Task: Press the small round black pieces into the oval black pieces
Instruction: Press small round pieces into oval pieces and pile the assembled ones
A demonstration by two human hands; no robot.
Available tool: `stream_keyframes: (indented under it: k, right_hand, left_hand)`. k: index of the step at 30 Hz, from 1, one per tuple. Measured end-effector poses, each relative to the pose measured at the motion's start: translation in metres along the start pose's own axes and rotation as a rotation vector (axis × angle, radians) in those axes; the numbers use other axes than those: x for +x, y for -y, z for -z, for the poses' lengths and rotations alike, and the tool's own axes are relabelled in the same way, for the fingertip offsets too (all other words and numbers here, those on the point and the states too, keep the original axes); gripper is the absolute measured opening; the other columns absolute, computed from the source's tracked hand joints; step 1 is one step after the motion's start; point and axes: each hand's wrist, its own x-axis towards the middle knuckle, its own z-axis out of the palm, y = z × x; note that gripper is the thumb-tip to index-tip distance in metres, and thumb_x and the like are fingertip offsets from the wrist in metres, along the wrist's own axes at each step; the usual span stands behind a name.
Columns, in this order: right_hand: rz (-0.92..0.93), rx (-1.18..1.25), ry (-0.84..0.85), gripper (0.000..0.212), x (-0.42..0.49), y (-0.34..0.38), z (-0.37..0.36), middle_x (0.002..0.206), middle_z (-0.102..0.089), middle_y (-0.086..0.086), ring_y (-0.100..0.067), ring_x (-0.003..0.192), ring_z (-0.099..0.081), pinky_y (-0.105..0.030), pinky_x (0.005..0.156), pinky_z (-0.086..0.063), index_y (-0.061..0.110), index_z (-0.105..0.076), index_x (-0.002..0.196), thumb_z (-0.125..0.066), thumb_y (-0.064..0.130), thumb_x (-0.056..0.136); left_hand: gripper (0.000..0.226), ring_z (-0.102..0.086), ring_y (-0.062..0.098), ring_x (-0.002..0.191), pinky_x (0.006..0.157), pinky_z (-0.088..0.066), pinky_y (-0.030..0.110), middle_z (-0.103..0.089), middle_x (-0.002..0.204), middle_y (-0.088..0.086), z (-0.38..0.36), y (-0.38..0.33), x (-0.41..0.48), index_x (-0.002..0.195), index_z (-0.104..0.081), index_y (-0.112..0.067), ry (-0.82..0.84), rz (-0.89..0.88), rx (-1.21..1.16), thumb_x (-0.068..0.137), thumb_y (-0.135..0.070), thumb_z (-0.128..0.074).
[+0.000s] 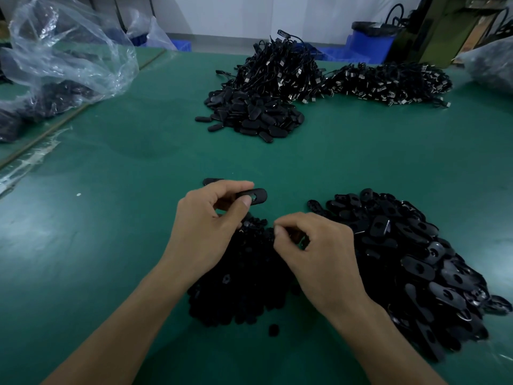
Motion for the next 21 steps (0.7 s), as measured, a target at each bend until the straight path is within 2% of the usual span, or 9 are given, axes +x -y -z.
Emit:
stream_keyframes:
  k: [3, 5, 7, 10, 13, 17, 21]
  right_hand:
    - [0.004, 0.117, -0.087, 0.011, 0.001, 0.0, 0.001, 0.08, -0.072, 0.014, -0.003, 0.076, -0.066, -0.012, 0.07, -0.049, 0.017, -0.078, 0.09, -0.073, 0.007, 0.088]
    - [-0.016, 0.184, -0.108, 0.015, 0.001, 0.001, 0.002, 0.083, -0.071, 0.018, 0.0, 0.078, -0.066, -0.008, 0.071, -0.048, 0.018, -0.078, 0.097, -0.072, 0.007, 0.089]
    - [-0.024, 0.21, -0.105, 0.018, 0.002, 0.003, 0.002, 0.089, -0.071, 0.019, 0.001, 0.084, -0.067, -0.007, 0.074, -0.047, 0.02, -0.077, 0.103, -0.07, 0.009, 0.092]
    - [-0.03, 0.227, -0.09, 0.018, 0.003, 0.004, 0.003, 0.095, -0.072, 0.018, 0.0, 0.089, -0.067, -0.009, 0.076, -0.048, 0.021, -0.076, 0.106, -0.067, 0.01, 0.095]
    - [-0.057, 0.241, -0.073, 0.016, 0.002, 0.005, 0.003, 0.088, -0.069, 0.018, -0.002, 0.081, -0.065, -0.009, 0.07, -0.047, 0.021, -0.076, 0.102, -0.068, 0.009, 0.094]
    - [-0.082, 0.227, -0.034, 0.015, 0.002, 0.005, 0.002, 0.084, -0.064, 0.018, -0.002, 0.077, -0.06, -0.009, 0.065, -0.043, 0.023, -0.071, 0.099, -0.065, 0.01, 0.095]
    - [-0.052, 0.163, -0.001, 0.019, 0.002, 0.006, 0.003, 0.095, -0.063, 0.018, -0.001, 0.091, -0.06, -0.008, 0.076, -0.044, 0.023, -0.07, 0.106, -0.062, 0.008, 0.096]
  left_hand:
    - [0.029, -0.067, 0.006, 0.074, 0.077, -0.056, 0.031, -0.071, 0.082, -0.023, -0.001, 0.0, 0.0, 0.098, -0.069, -0.041, -0.004, -0.001, 0.013, 0.09, -0.013, -0.074]
    - [0.028, -0.066, 0.002, 0.071, 0.073, -0.052, 0.019, -0.071, 0.08, -0.024, -0.002, 0.0, -0.001, 0.091, -0.068, -0.04, 0.011, -0.022, 0.043, 0.088, -0.013, -0.075]
    - [0.026, -0.067, -0.001, 0.07, 0.069, -0.05, 0.012, -0.072, 0.078, -0.023, -0.002, -0.002, -0.003, 0.086, -0.069, -0.038, 0.033, -0.04, 0.071, 0.088, -0.013, -0.075]
    - [0.026, -0.068, 0.002, 0.069, 0.068, -0.052, 0.014, -0.073, 0.076, -0.018, -0.002, -0.004, -0.005, 0.084, -0.071, -0.038, 0.053, -0.046, 0.065, 0.087, -0.013, -0.076]
    - [0.025, -0.069, 0.004, 0.069, 0.068, -0.055, 0.019, -0.073, 0.076, -0.016, -0.003, -0.005, -0.006, 0.082, -0.072, -0.037, 0.05, -0.052, 0.058, 0.086, -0.013, -0.077]
    - [0.023, -0.066, -0.002, 0.063, 0.061, -0.049, 0.01, -0.073, 0.072, -0.019, -0.004, -0.008, -0.008, 0.08, -0.072, -0.036, 0.049, -0.065, 0.075, 0.085, -0.015, -0.079]
    - [0.024, -0.068, -0.001, 0.066, 0.064, -0.049, 0.01, -0.073, 0.074, -0.019, -0.004, -0.01, -0.008, 0.083, -0.073, -0.037, 0.035, -0.063, 0.089, 0.085, -0.013, -0.078]
